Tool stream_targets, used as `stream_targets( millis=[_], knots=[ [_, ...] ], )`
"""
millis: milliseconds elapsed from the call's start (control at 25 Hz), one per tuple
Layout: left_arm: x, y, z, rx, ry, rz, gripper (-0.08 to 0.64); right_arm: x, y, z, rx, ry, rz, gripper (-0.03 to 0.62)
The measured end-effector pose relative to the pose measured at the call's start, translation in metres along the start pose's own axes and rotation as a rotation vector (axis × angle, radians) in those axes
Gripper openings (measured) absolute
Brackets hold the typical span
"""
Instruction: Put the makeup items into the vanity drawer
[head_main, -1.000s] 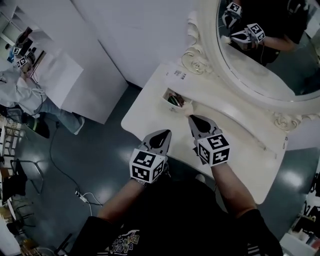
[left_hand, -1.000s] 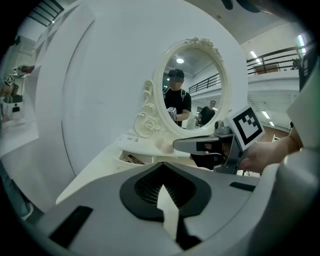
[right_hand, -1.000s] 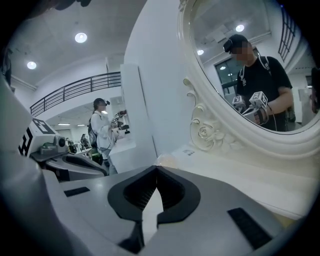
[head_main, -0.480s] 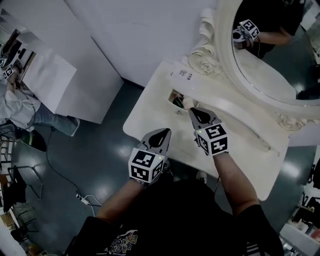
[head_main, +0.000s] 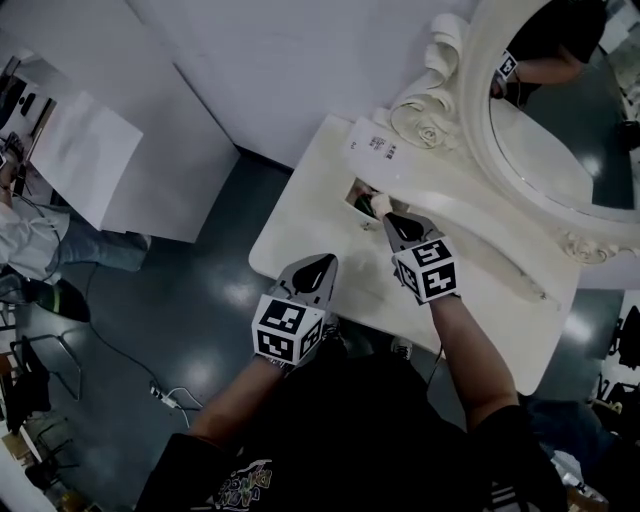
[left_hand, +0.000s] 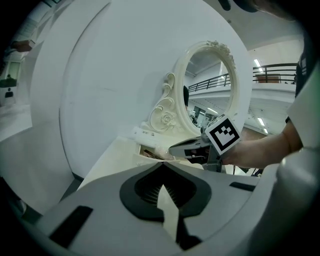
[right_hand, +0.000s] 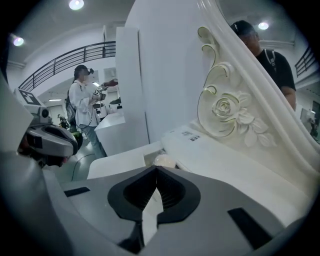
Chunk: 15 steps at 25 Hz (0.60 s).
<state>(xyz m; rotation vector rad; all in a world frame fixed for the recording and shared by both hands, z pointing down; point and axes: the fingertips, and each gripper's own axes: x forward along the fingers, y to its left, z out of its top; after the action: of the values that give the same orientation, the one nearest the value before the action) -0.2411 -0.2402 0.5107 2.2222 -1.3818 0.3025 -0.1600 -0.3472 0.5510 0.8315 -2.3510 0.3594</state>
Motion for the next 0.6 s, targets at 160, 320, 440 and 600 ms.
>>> stream_targets(
  millis=[160, 320, 440, 600],
  knots=[
    [-0.001, 0.010, -0.001, -0.006, 0.003, -0.003, -0.003, 0.014, 0.005, 0.004, -0.032, 0.034, 0.013, 0.031],
    [-0.007, 0.022, -0.001, -0.012, 0.001, 0.008, -0.003, 0.028, 0.013, 0.011, -0.038, 0.064, 0.024, 0.031],
    [-0.013, 0.031, -0.001, -0.018, 0.000, 0.020, -0.002, 0.039, 0.012, 0.009, -0.039, 0.090, 0.014, 0.031],
    [-0.016, 0.043, -0.004, -0.030, 0.001, 0.035, -0.002, 0.053, 0.007, 0.009, -0.040, 0.111, -0.003, 0.031]
  ],
)
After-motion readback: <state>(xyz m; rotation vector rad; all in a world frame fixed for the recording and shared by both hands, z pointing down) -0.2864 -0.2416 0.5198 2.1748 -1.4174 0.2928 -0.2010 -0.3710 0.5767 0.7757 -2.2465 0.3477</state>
